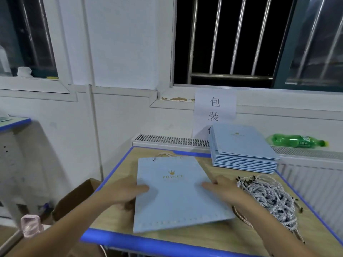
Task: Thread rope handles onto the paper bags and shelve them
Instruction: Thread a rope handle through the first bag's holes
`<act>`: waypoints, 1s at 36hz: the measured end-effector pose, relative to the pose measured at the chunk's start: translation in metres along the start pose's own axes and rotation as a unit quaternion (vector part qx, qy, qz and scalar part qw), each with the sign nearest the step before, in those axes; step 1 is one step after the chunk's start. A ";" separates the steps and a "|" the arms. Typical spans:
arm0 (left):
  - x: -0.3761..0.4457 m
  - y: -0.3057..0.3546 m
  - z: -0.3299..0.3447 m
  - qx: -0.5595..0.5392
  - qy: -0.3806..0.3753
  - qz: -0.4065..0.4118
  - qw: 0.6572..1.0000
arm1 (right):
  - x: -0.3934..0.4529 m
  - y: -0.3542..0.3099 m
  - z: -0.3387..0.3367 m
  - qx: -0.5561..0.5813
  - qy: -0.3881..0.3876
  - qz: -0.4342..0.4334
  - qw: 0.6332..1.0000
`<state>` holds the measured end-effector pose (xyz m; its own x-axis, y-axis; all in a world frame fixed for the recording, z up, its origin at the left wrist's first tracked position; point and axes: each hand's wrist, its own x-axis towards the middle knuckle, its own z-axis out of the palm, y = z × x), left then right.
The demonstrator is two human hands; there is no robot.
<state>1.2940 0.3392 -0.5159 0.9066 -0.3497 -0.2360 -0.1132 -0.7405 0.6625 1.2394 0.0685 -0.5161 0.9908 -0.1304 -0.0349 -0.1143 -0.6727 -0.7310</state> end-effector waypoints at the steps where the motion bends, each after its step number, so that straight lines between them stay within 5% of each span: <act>1: 0.000 0.004 -0.005 -0.046 0.002 0.005 0.999 | 0.003 -0.004 -0.003 0.038 0.001 0.012 0.999; 5: -0.002 0.025 -0.032 -0.258 0.026 0.039 0.965 | 0.017 -0.020 -0.014 0.260 -0.028 0.085 0.961; 11: 0.036 0.059 -0.083 -0.341 0.095 0.061 0.933 | 0.062 -0.061 -0.036 0.457 0.064 0.065 0.885; 18: 0.113 0.083 -0.117 -0.337 0.228 0.097 0.909 | 0.128 -0.089 -0.053 0.431 0.126 -0.032 0.893; 22: 0.159 0.066 -0.110 -0.271 0.303 0.045 0.913 | 0.161 -0.074 -0.030 0.395 0.169 -0.020 0.903; 30: 0.197 0.001 -0.041 -0.131 0.316 0.009 0.940 | 0.193 -0.014 0.051 0.303 0.161 0.042 0.938; 36: 0.213 -0.023 -0.020 -0.090 0.373 0.028 0.923 | 0.206 -0.003 0.062 0.175 0.185 0.014 0.967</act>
<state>1.4978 0.2927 -0.5673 0.9366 0.1573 0.3131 -0.1604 -0.6018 0.7824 1.4487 0.0893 -0.5633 0.8870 -0.4399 0.1404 -0.0451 -0.3851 -0.9218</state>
